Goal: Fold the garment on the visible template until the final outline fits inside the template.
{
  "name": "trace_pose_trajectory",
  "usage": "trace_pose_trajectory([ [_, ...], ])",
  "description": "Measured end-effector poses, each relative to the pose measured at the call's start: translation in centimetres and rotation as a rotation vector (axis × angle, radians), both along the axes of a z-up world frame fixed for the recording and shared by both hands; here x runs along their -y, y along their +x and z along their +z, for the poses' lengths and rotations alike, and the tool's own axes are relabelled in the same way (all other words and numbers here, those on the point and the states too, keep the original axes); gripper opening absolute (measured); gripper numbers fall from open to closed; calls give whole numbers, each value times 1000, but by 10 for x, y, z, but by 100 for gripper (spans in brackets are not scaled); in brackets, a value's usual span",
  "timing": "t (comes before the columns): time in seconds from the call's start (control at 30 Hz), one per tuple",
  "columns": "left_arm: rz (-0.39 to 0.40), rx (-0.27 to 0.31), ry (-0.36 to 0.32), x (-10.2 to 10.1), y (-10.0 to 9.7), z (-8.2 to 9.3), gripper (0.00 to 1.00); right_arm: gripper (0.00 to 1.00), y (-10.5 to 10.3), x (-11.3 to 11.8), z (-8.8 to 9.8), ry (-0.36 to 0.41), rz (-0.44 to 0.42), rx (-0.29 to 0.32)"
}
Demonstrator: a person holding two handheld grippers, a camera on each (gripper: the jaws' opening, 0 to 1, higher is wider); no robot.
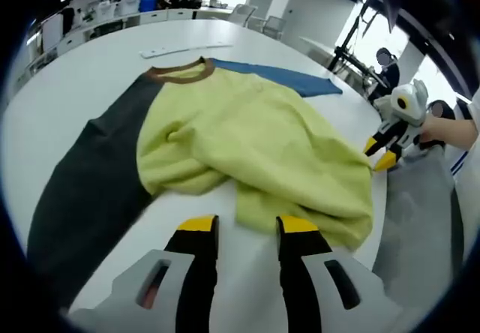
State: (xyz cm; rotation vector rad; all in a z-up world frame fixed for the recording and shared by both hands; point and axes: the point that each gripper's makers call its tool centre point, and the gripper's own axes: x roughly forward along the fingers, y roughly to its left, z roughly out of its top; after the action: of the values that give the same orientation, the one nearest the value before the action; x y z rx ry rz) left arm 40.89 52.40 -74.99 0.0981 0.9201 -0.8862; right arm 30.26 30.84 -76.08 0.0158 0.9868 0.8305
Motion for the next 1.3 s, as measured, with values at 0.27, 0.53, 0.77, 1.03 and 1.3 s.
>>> trace_pose_trajectory([
  [0.27, -12, -13, -8, 4, -1, -3, 24, 21, 1, -2, -2, 22, -32, -15],
  [0.53, -24, -18, -6, 7, 1, -4, 20, 18, 4, -4, -2, 21, -32, -8],
  [0.77, -36, -15, -1, 11, 0, -5, 17, 14, 3, -5, -3, 24, -31, -8],
  [1.03, -12, -45, 7, 8, 0, -9, 5, 8, 3, -3, -4, 20, -49, -15],
  [1.3, 16, -77, -2, 7, -1, -8, 1, 3, 3, -4, -5, 10, -52, -4],
])
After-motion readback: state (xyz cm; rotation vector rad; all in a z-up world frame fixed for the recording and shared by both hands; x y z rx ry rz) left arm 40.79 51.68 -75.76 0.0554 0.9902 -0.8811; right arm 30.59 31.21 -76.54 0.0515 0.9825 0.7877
